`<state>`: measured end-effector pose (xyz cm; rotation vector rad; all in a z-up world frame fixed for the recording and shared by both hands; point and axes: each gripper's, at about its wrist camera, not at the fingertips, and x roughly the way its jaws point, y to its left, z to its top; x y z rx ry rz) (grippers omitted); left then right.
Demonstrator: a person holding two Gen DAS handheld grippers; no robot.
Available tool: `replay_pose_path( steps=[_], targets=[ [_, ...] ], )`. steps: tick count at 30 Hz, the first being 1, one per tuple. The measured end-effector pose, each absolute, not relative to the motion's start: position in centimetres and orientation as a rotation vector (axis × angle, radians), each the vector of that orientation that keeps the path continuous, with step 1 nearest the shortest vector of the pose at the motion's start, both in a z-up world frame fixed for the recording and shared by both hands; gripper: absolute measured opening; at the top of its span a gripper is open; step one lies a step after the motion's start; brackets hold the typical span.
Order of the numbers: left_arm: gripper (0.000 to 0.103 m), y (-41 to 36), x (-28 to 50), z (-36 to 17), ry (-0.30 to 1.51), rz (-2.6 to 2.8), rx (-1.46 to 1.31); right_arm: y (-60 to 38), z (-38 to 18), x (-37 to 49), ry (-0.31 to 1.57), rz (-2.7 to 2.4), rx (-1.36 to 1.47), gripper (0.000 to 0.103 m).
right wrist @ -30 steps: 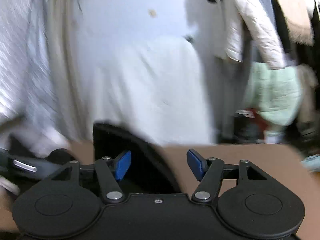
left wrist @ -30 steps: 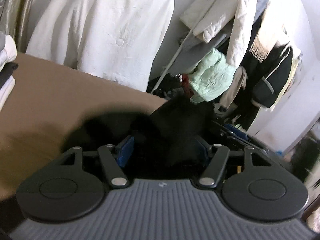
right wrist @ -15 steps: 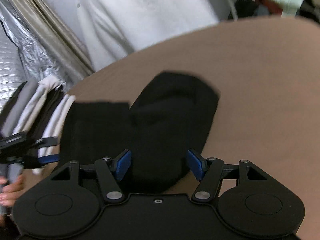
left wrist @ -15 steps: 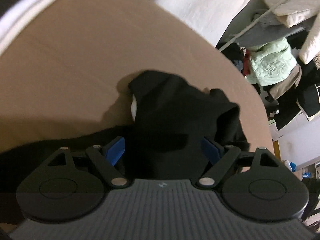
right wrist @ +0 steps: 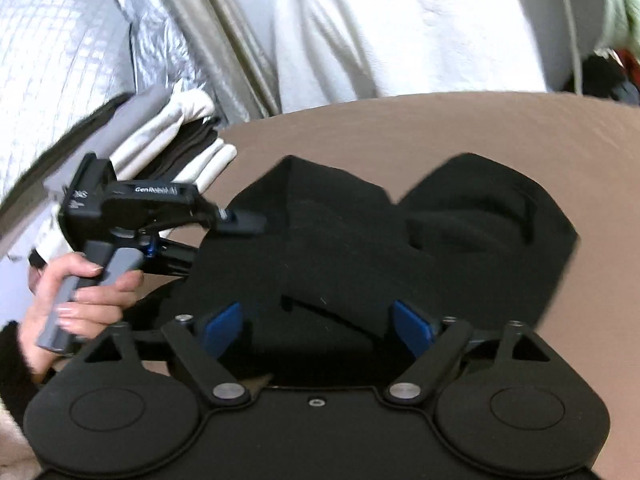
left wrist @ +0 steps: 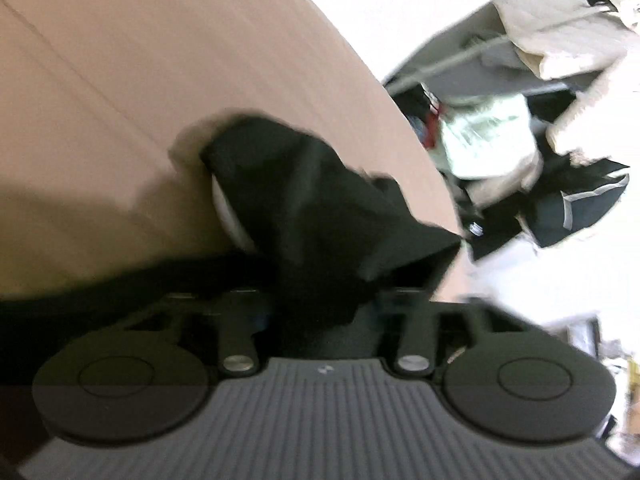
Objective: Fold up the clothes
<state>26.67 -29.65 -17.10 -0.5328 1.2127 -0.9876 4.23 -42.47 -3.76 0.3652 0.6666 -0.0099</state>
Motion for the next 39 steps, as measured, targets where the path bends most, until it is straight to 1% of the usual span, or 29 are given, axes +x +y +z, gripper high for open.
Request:
replay_pose_path(
  steps=[2, 3, 4, 5, 7, 9, 13, 17, 21, 22, 25, 26, 27, 29, 32, 34, 36, 39],
  targets=[
    [0.011, -30.0, 25.7, -16.3, 1.162, -0.995, -0.461, -41.9, -4.4, 5.9, 0.686, -0.063, 0.322, 0.087],
    [0.011, -30.2, 25.2, -15.8, 1.125, -0.995, -0.417, -41.8, -4.9, 6.7, 0.695, -0.124, 0.300, 0.085],
    [0.011, -30.3, 24.7, -15.3, 1.088, -0.996, -0.377, -41.6, -5.3, 7.5, 0.697, -0.215, 0.274, 0.065],
    [0.011, -30.3, 24.1, -14.7, 1.049, -1.000, -0.345, -41.5, -5.4, 7.5, 0.681, -0.287, 0.266, 0.042],
    [0.011, -29.9, 22.9, -13.9, 0.982, -1.012, -0.294, -41.1, -5.1, 6.9, 0.626, -0.440, 0.273, 0.025],
    [0.011, -29.0, 22.2, -13.1, 0.955, -1.038, -0.291, -40.4, -4.0, 5.6, 0.564, -0.518, 0.261, 0.022],
    [0.011, -27.8, 20.8, -11.7, 0.907, -1.077, -0.269, -39.3, -1.7, 3.5, 0.510, -0.592, 0.122, 0.019],
    [0.011, -27.8, 19.9, -10.7, 0.923, -1.072, -0.266, -40.5, -0.8, 1.3, 0.493, -0.705, 0.144, 0.017],
    [0.011, -27.9, 19.0, -9.7, 0.938, -1.066, -0.263, -42.7, -0.7, -0.2, 0.501, -0.874, 0.162, 0.017],
    [0.011, -28.0, 18.9, -9.8, 0.955, -1.069, -0.269, -43.4, -0.7, -0.7, 0.501, -0.865, 0.272, 0.023],
    [0.011, -28.0, 18.5, -11.3, 1.038, -1.101, -0.354, -43.9, -1.2, -1.0, 0.527, -0.767, 0.535, 0.030],
    [0.011, -27.9, 18.4, -11.5, 1.037, -1.102, -0.352, -43.3, -1.4, -0.6, 0.554, -0.741, 0.546, 0.036],
    [0.011, -27.8, 18.3, -11.6, 1.026, -1.096, -0.332, -42.6, -1.6, -0.3, 0.579, -0.715, 0.554, 0.039],
    [0.011, -27.4, 18.2, -11.7, 0.998, -1.077, -0.294, -40.7, -1.8, 0.1, 0.612, -0.682, 0.543, 0.051],
    [0.010, -26.0, 18.4, -12.6, 1.028, -1.030, -0.315, -37.9, -1.9, 0.6, 0.651, -0.616, 0.522, 0.057],
    [0.009, -25.1, 18.1, -12.8, 1.050, -0.995, -0.315, -36.2, -1.5, 1.4, 0.683, -0.579, 0.380, 0.060],
    [0.009, -24.4, 17.6, -12.7, 1.064, -0.968, -0.305, -34.7, -1.1, 2.1, 0.716, -0.607, 0.210, 0.060],
    [0.009, -24.0, 17.0, -12.7, 1.051, -0.974, -0.296, -34.2, -0.2, 1.3, 0.704, -0.615, 0.236, 0.061]
  ],
)
